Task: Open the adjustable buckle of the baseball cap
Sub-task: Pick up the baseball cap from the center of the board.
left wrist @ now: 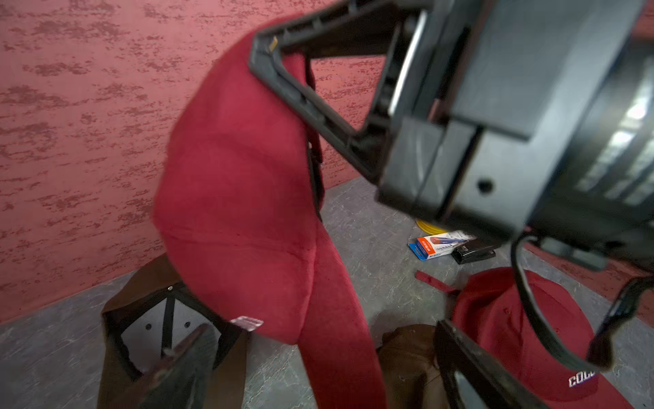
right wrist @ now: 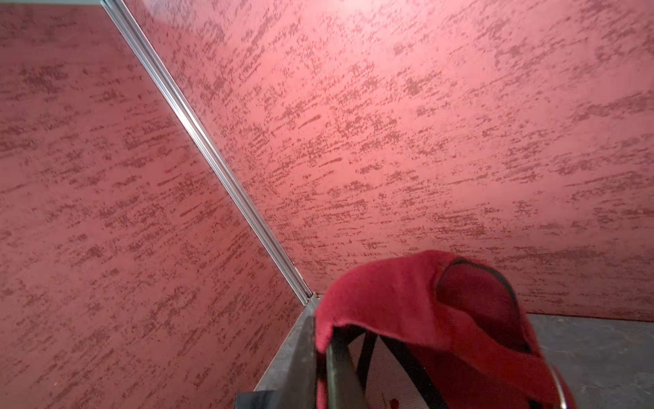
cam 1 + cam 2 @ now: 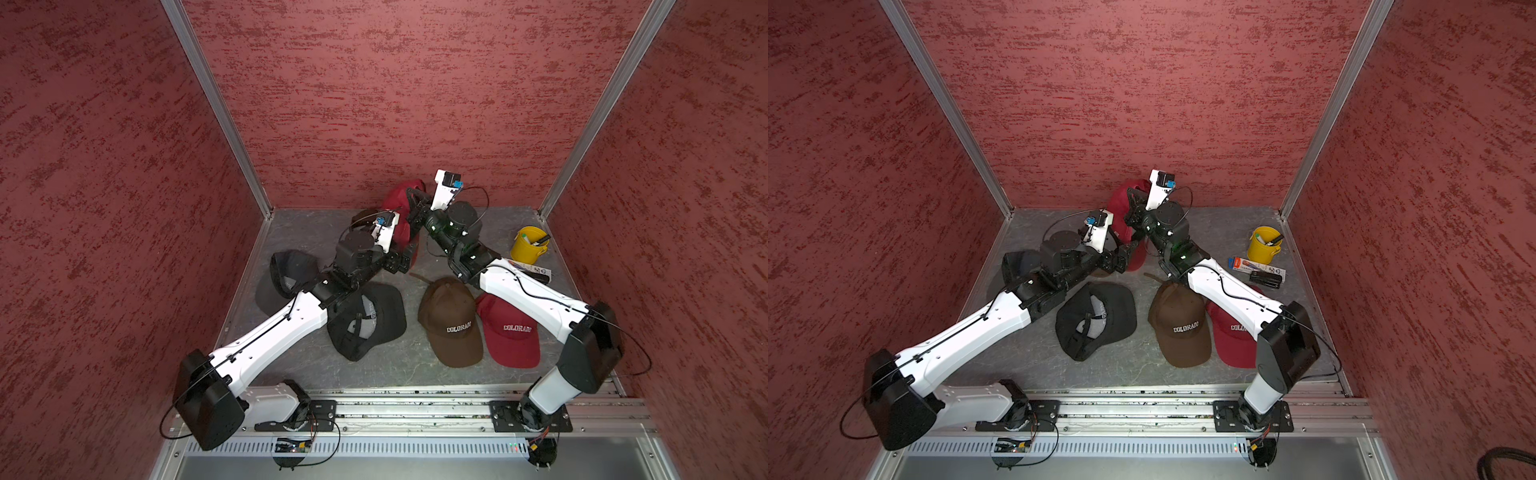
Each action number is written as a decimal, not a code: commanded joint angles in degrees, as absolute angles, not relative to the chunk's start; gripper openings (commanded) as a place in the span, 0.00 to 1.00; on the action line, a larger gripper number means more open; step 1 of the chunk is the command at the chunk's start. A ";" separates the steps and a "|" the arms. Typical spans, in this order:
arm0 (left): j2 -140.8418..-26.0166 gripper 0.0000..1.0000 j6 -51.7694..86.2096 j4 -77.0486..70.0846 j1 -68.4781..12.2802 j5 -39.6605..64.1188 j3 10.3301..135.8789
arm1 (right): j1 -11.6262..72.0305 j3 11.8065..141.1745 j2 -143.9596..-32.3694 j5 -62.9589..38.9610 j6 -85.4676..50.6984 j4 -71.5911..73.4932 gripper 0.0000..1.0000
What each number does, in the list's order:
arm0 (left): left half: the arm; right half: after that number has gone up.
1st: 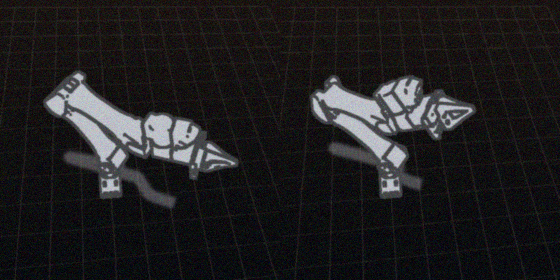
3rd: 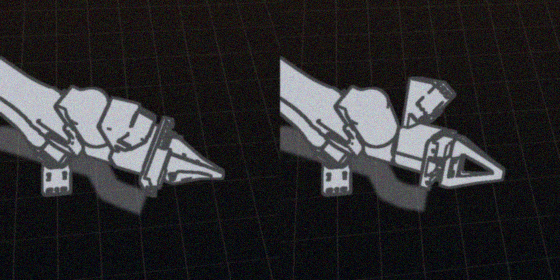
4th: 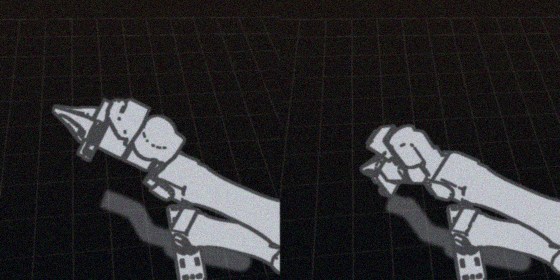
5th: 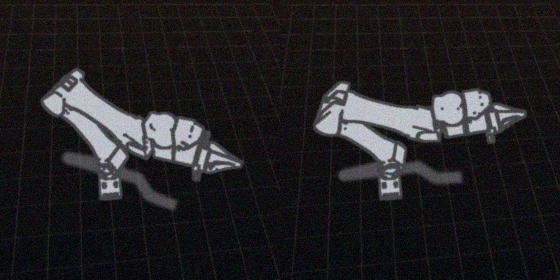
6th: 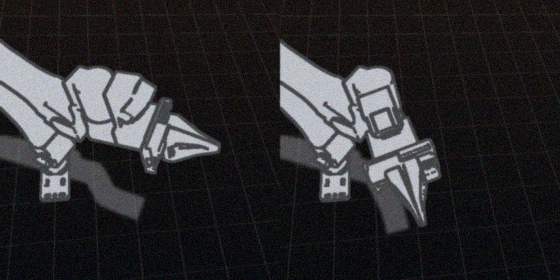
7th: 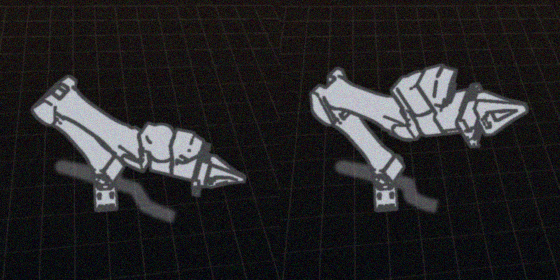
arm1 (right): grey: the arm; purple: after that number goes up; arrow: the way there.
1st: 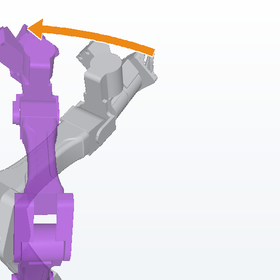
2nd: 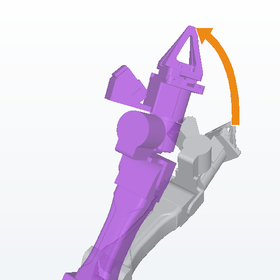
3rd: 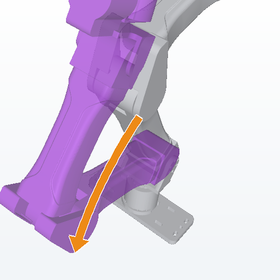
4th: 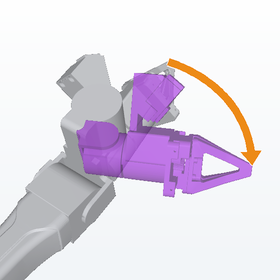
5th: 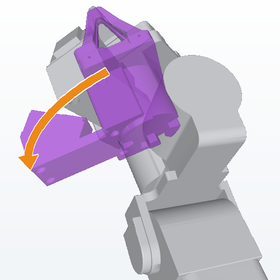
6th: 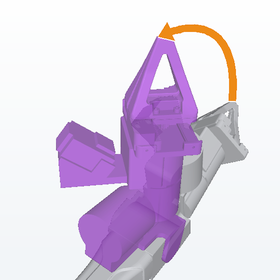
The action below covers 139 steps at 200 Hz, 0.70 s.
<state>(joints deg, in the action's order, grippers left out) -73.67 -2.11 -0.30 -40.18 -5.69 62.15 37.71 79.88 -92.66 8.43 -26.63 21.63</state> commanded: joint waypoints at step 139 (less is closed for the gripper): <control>-85.19 0.78 -0.86 -13.98 -40.08 -9.85 62.98 | 39.02 77.08 -86.14 15.45 -28.20 21.69 0.00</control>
